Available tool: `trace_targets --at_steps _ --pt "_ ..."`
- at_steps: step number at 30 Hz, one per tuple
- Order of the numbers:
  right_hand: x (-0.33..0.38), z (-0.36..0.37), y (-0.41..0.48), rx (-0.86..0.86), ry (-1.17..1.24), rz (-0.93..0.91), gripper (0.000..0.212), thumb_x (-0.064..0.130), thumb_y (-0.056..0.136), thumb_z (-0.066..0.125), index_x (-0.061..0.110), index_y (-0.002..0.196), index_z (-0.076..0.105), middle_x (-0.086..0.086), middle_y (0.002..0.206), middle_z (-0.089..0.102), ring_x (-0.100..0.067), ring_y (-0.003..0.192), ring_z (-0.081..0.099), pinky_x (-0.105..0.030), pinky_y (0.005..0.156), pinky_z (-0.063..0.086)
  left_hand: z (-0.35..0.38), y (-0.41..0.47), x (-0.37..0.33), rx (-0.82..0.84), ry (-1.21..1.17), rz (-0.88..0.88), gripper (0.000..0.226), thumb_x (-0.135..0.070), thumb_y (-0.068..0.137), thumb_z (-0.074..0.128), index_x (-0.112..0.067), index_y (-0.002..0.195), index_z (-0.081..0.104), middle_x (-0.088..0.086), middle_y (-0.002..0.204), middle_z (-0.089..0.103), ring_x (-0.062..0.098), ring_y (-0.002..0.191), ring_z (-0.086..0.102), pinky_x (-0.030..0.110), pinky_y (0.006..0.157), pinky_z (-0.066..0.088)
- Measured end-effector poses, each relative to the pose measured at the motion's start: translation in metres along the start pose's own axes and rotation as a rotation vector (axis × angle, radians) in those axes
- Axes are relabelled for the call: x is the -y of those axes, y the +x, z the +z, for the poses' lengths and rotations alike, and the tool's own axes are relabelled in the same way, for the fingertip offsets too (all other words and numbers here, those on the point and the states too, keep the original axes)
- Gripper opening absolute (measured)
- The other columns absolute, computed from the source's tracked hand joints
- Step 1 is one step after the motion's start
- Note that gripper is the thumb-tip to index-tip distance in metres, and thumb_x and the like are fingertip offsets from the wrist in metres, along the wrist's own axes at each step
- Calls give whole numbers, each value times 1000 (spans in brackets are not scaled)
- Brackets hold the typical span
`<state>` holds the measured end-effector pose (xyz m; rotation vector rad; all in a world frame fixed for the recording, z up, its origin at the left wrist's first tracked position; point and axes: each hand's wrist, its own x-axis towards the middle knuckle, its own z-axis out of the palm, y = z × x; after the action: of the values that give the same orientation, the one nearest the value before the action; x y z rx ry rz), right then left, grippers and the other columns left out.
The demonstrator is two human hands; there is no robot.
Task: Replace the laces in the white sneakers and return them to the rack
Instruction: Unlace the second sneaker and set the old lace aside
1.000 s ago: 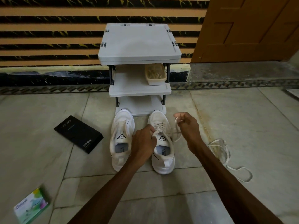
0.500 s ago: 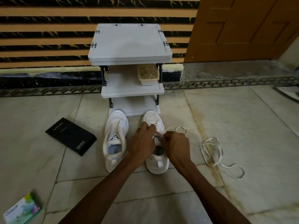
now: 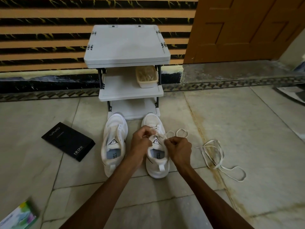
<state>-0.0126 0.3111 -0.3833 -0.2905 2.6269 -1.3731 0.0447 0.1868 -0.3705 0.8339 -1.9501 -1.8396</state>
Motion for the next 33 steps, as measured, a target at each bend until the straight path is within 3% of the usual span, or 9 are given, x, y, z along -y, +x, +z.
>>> trace_targets --at_steps 2,6,10,15,18,24,27,29,33 --pt "-1 5 -3 -8 41 22 19 21 84 69 16 67 71 7 54 61 0 45 53 -12 50 40 -2 2 -5 17 -134 -170 39 21 73 48 -16 77 59 -5 78 61 16 81 56 20 70 49" --pt "-3 14 -7 -46 46 39 23 22 88 66 19 65 65 14 50 51 2 41 46 -5 47 32 -15 6 -13 119 821 261 14 -31 83 63 -25 95 68 -10 89 63 14 86 55 27 74 46" --pt "-7 18 -8 -74 7 17 21 31 89 65 18 76 74 8 60 64 -2 52 57 -18 54 42 -11 9 -20 170 1308 525 18 -28 90 57 -28 98 73 -5 102 65 19 101 50 31 81 37" --pt "-9 15 -7 -74 -86 27 24 39 90 62 23 101 75 2 84 74 -10 68 64 -19 58 41 -13 10 -46 92 -253 -26 38 4 91 48 -24 79 71 3 107 68 22 107 61 34 94 48" --pt "-9 16 -7 -76 -94 38 27 41 89 62 23 104 75 2 87 74 -12 72 66 -20 61 42 -23 12 -41 168 -458 -178 27 -1 97 44 -12 107 67 7 106 70 21 105 64 35 98 49" --pt "-9 20 -9 -92 -110 42 29 45 90 61 23 102 75 5 88 74 -10 72 66 -20 62 46 -12 12 -17 233 1115 395 29 -28 94 54 -23 121 64 1 123 59 21 112 56 38 97 41" --pt "-6 18 -10 -90 -115 22 27 42 91 61 23 104 75 4 91 75 -10 73 66 -20 64 47 4 -3 -17 219 1460 531 39 -29 91 59 -19 127 55 5 130 49 23 118 48 37 102 32" --pt "-7 17 -10 -94 -127 21 27 43 92 60 23 103 75 3 90 74 -10 72 66 -23 65 51 8 -5 -21 181 1249 447 30 -17 89 61 -16 119 63 5 121 54 22 113 51 28 96 34" --pt "-10 15 -8 -87 -151 35 26 43 90 60 24 98 75 2 85 73 -14 71 65 -27 65 53 -12 10 -49 -24 -92 -112 27 10 86 44 -12 75 58 1 90 62 18 90 58 22 75 46"
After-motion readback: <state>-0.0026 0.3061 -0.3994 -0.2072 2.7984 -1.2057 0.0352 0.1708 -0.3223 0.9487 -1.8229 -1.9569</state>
